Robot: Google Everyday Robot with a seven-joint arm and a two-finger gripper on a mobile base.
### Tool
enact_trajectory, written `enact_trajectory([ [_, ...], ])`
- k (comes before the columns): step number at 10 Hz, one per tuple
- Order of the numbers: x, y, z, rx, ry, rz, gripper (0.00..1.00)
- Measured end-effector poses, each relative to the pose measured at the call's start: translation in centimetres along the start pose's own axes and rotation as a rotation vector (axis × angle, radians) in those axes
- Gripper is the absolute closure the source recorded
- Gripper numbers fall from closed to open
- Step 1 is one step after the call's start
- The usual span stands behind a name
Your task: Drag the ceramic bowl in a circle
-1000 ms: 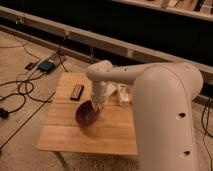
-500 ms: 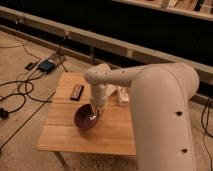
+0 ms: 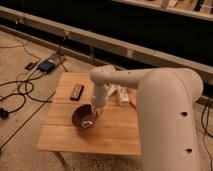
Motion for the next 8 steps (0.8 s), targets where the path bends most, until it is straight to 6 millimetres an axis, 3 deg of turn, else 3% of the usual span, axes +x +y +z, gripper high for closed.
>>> enact_trajectory([
  [2,-0.1,-0.5,0.1,-0.012,0.008,-0.008,0.34],
  [4,0.0,-1.0,0.4,-0.008,0.018,-0.01,0.2],
  [8,-0.1,-0.7,1.1,-0.01,0.029,-0.029,0.2],
])
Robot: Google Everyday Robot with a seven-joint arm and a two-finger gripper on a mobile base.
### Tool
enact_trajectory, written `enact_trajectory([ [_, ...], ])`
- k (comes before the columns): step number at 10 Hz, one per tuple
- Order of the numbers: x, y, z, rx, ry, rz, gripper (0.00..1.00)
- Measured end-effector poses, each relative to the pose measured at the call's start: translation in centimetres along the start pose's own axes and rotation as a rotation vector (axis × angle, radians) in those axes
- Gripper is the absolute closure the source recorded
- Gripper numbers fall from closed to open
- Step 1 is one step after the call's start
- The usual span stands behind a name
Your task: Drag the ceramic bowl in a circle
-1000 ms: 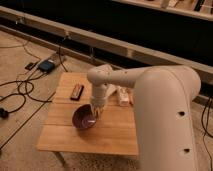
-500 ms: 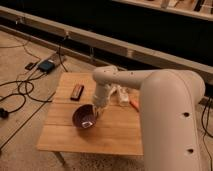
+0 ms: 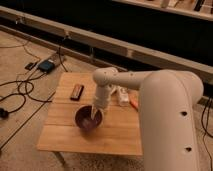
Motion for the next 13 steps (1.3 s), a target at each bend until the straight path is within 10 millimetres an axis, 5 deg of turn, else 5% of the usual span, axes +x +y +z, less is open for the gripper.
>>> enact_trajectory([
  [5,-0.2,0.9,-1.5,-0.002,0.002,-0.058,0.2],
  [11,-1.8,4.7,-8.6,0.137,-0.127,-0.196,0.2],
  [13,-1.9,4.3,-8.7,0.139,-0.129,-0.187,0.2],
])
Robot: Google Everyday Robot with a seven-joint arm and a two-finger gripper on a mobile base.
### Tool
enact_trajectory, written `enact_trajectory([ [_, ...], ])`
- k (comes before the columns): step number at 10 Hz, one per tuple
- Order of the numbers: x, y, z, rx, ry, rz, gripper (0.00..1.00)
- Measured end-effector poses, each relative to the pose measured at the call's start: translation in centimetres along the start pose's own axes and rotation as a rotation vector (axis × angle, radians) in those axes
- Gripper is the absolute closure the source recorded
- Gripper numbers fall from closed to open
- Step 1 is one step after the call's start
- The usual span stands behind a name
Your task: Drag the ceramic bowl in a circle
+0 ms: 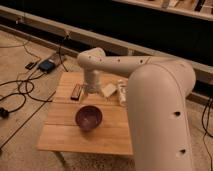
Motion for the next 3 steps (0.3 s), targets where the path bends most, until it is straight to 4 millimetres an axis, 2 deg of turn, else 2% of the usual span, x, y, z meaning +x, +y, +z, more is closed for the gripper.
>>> enact_trajectory([
  [3,0.0,0.22,0.08,0.001,0.002,-0.003,0.2],
])
